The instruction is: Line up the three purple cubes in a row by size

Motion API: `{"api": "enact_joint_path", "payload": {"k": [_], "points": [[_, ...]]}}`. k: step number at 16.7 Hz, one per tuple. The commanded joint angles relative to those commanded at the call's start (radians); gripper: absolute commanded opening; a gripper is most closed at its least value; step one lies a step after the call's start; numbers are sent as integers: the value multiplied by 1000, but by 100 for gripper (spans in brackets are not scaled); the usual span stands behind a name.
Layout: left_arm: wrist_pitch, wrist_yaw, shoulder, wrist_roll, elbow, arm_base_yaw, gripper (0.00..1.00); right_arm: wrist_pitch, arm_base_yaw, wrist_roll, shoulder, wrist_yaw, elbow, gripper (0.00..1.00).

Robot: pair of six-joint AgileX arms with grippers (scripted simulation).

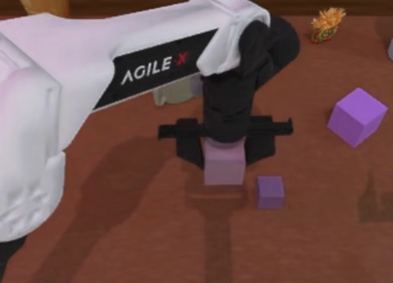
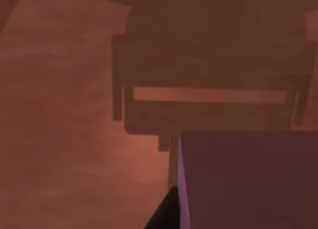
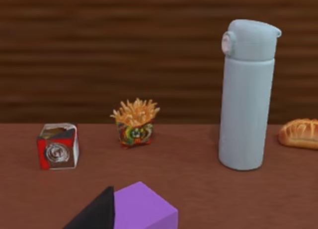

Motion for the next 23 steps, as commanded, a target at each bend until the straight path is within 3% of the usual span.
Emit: {"api": "enact_joint_path", "payload": {"k": [11,16,23], "points": [[232,2,57,2,-175,1,0,0,0,0,0,0,0,100],[245,1,60,2,-185,1,0,0,0,0,0,0,0,100],[245,1,60,2,-185,1,53,0,0,0,0,0,0,100]]}}
